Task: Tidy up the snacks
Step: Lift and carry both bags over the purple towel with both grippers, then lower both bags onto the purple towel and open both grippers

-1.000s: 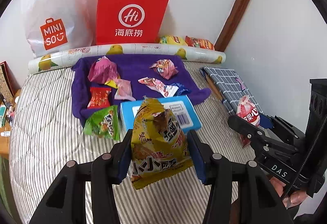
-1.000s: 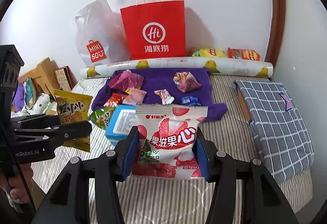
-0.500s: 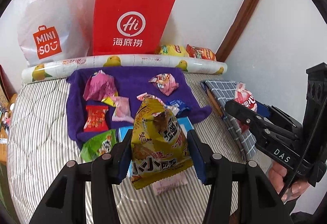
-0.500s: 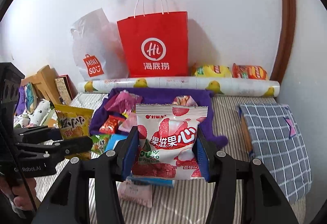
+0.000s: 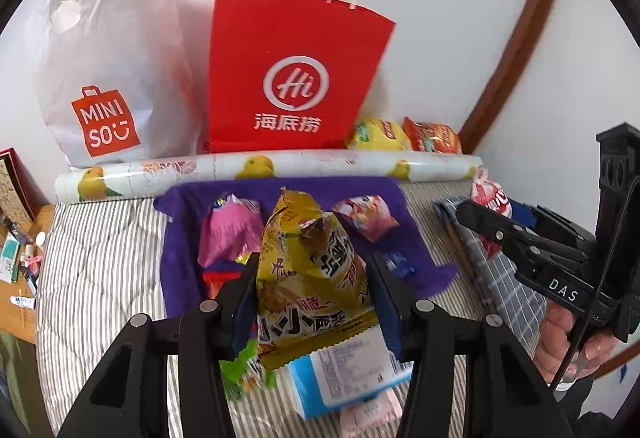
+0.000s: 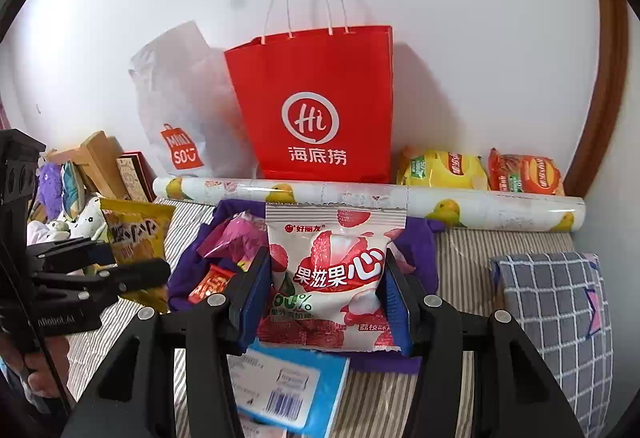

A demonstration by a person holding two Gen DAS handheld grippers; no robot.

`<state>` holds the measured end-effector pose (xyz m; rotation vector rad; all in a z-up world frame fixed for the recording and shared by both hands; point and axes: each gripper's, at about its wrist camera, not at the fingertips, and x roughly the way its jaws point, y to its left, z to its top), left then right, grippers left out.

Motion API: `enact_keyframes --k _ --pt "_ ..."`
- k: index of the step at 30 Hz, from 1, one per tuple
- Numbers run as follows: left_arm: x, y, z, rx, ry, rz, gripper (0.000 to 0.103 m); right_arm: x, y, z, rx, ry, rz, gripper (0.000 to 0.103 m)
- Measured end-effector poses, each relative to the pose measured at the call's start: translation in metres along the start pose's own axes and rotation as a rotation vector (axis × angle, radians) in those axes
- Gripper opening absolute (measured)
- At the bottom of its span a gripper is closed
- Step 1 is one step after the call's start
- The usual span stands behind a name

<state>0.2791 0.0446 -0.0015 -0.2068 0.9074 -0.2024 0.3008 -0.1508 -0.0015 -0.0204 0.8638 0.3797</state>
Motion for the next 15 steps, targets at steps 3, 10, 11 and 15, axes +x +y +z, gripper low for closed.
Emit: enact_keyframes --k 3,10,11,15 --pt "0.014 0.006 0.011 -0.019 0.005 0.003 0.049 0.021 -0.009 0.007 0.001 0.027 0.019 0.051" --pt "0.052 0.015 0.032 -0.039 0.028 0.012 0.049 0.067 -0.011 0.007 -0.06 0.121 0.049 0.052" --pt "0.06 0.017 0.035 -0.04 0.03 0.015 0.049 0.073 -0.011 0.006 -0.068 0.134 0.047 0.052" --pt "0.08 0.022 0.04 -0.048 0.046 0.017 0.049 0.098 -0.014 0.0 -0.091 0.206 0.071 0.052"
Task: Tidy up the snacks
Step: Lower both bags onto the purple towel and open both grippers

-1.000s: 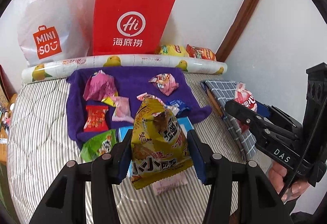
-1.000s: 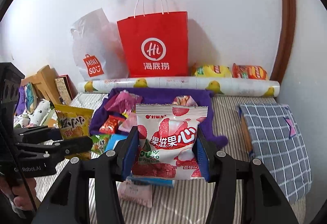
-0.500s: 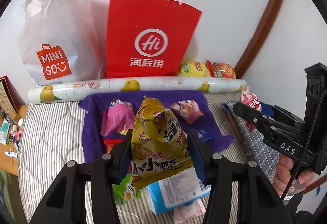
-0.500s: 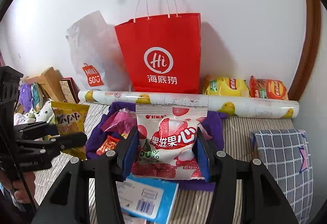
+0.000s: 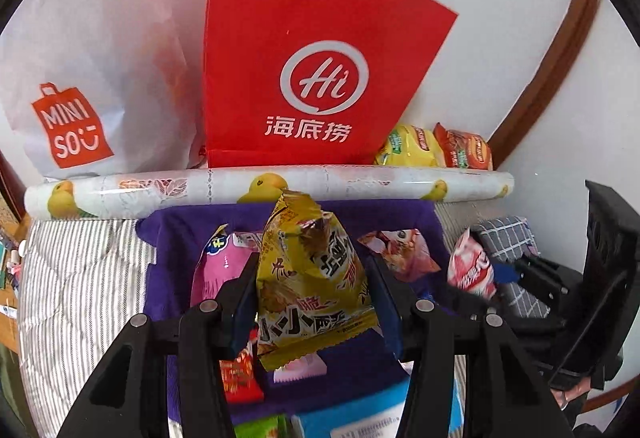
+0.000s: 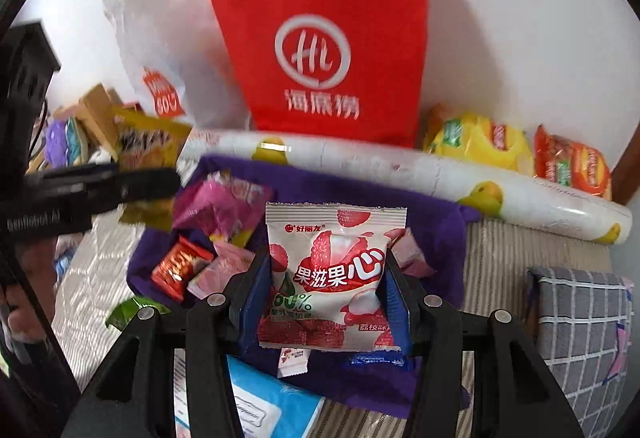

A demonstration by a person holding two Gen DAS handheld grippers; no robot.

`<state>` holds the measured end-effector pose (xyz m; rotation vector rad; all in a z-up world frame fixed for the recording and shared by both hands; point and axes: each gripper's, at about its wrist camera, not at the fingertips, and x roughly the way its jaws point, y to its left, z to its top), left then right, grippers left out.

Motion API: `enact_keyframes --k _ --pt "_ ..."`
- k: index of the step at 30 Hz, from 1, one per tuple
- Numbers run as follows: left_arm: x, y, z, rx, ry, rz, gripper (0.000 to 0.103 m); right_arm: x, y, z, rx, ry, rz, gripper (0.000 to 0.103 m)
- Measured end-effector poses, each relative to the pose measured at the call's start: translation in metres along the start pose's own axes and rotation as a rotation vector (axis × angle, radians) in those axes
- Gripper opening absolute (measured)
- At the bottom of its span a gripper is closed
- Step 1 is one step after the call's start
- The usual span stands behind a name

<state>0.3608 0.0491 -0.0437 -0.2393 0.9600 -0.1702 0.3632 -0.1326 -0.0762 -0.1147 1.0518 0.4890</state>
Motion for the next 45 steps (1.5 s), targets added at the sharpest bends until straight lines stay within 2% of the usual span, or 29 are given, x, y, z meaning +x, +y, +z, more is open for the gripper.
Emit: enact_keyframes --k 5,10,28,34,38,41,45 --pt "0.017 0.01 0.002 -0.019 0.009 -0.007 0.049 0.021 -0.006 -0.001 -0.006 0.082 0.018 0.052" --pt "0.03 0.013 0.001 -0.013 0.042 0.0 0.049 0.031 -0.013 -0.005 0.011 0.129 0.054 0.052" --pt "0.05 0.015 -0.003 -0.009 0.103 -0.019 0.049 0.067 -0.012 -0.017 0.031 0.267 0.075 0.052" --pt "0.059 0.011 -0.006 0.002 0.139 -0.024 0.049 0.074 -0.018 -0.017 0.059 0.291 0.068 0.053" --pt "0.066 0.008 -0.009 0.011 0.165 -0.022 0.049 0.074 -0.02 -0.018 0.057 0.305 0.05 0.057" --pt "0.07 0.004 -0.012 0.022 0.179 -0.019 0.049 0.065 -0.016 -0.017 0.026 0.288 0.043 0.063" --pt "0.075 -0.002 -0.015 0.037 0.201 -0.025 0.049 0.044 -0.016 -0.014 0.009 0.24 0.048 0.063"
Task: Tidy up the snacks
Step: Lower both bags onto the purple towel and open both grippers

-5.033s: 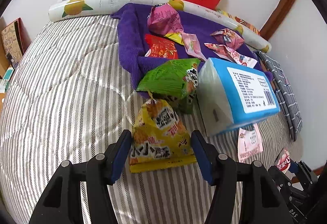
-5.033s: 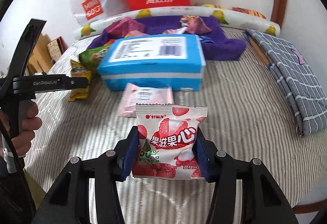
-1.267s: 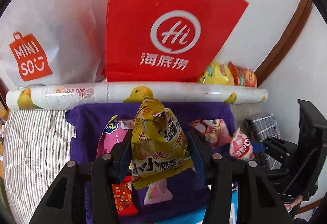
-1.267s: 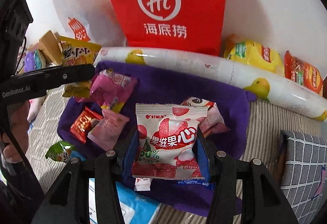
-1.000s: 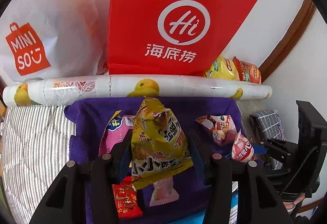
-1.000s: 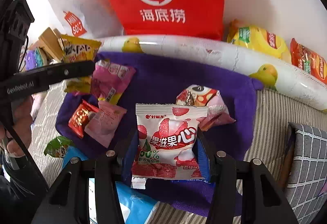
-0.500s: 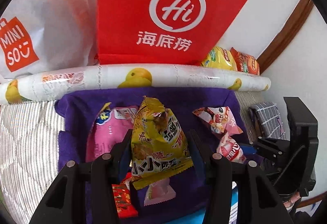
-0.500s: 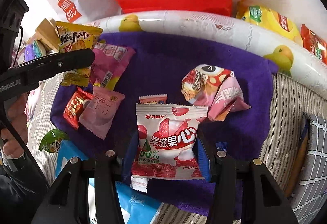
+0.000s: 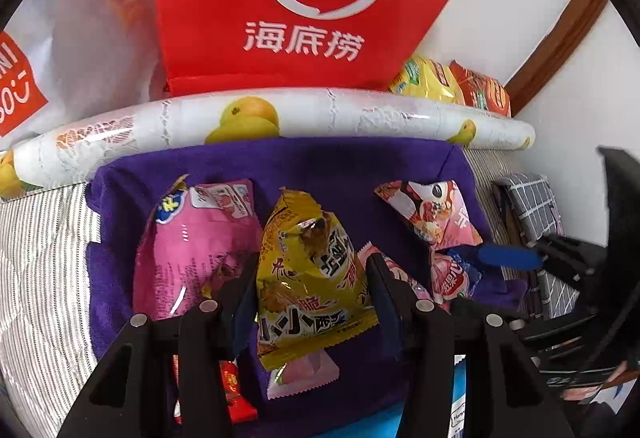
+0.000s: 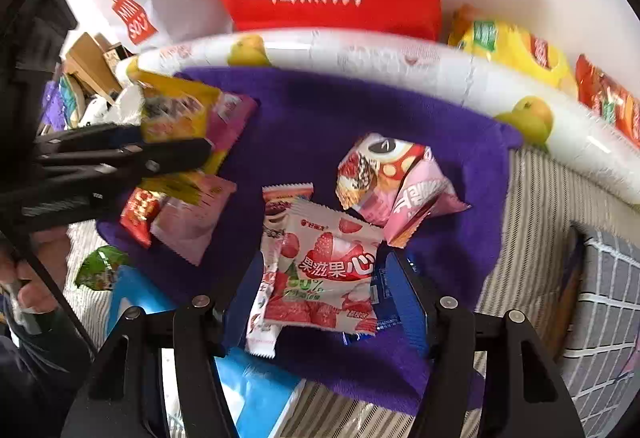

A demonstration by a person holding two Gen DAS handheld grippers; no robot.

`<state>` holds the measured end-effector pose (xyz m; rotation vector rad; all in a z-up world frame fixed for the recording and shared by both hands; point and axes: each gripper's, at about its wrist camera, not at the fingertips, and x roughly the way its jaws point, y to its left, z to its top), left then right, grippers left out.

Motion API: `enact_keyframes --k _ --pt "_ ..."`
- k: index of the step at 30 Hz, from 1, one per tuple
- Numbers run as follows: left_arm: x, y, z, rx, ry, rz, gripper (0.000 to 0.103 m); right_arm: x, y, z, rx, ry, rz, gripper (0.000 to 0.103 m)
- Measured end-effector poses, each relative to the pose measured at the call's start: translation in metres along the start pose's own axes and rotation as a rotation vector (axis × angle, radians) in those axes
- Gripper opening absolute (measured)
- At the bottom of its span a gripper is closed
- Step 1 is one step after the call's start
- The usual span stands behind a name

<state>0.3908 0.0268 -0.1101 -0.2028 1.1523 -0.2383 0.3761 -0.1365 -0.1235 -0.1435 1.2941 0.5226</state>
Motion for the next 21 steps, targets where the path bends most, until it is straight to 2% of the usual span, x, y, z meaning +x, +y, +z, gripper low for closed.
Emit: enact_keyframes --k 6,10,21 --pt "0.013 -0.017 -0.006 0.046 0.055 -0.015 0.049 -0.031 -0.012 -0.002 0.043 -0.103 -0.013 0.063" --pt "0.021 -0.025 -0.009 0.069 0.083 -0.014 0.049 -0.042 -0.022 -0.002 0.063 -0.137 -0.019 0.063" --pt "0.031 -0.027 -0.012 0.067 0.124 -0.023 0.05 -0.049 -0.021 -0.004 0.052 -0.16 -0.06 0.063"
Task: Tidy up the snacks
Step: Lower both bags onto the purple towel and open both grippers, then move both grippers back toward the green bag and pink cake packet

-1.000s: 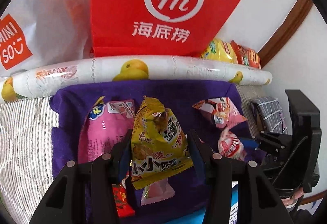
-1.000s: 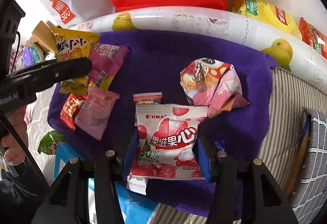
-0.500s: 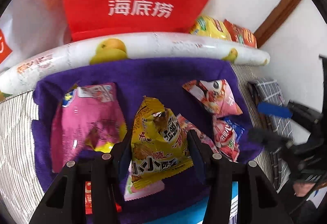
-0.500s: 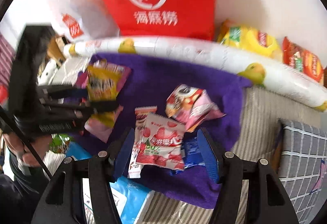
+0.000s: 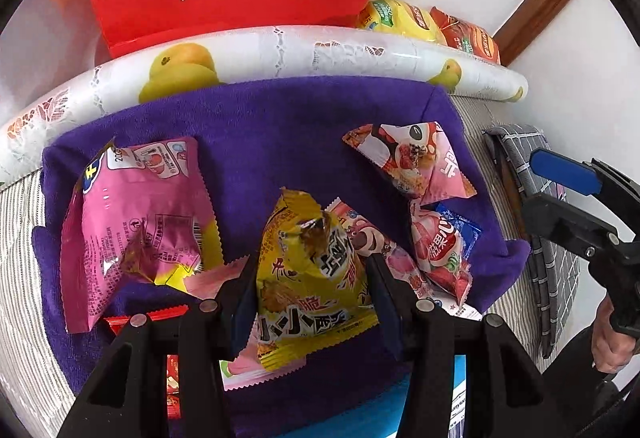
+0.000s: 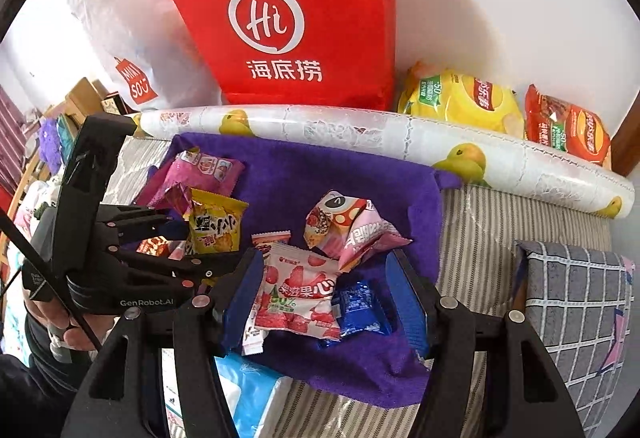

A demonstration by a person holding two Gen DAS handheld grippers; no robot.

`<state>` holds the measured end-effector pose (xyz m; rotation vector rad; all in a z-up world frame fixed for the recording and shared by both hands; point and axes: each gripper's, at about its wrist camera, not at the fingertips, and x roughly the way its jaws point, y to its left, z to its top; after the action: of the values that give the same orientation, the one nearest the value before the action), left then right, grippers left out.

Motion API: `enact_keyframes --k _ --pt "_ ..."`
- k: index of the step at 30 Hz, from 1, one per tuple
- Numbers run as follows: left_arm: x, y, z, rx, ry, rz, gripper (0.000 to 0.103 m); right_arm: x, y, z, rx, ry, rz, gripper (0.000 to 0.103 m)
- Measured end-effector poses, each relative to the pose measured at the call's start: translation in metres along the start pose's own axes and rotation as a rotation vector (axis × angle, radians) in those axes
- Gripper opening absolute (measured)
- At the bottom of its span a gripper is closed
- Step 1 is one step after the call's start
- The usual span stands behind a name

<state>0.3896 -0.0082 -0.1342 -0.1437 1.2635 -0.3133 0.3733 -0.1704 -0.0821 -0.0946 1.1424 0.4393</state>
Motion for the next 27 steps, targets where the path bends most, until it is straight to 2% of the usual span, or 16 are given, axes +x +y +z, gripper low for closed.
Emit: enact_keyframes --k 7,10,20,27 --pt "-0.001 -0.002 0.001 0.003 0.009 0.021 0.051 -0.007 0.003 0.0 0.001 -0.022 -0.008 0.063" --pt "-0.004 -0.004 0.0 0.008 0.008 0.014 0.056 -0.01 0.006 -0.001 -0.01 -0.026 -0.01 0.063" --pt "-0.03 -0.004 -0.001 0.008 -0.05 0.014 0.057 -0.028 0.02 -0.005 -0.009 -0.081 -0.025 0.063" --pt "-0.064 -0.01 -0.007 0.025 -0.132 -0.002 0.056 -0.055 0.025 -0.032 0.059 -0.132 -0.071 0.063"
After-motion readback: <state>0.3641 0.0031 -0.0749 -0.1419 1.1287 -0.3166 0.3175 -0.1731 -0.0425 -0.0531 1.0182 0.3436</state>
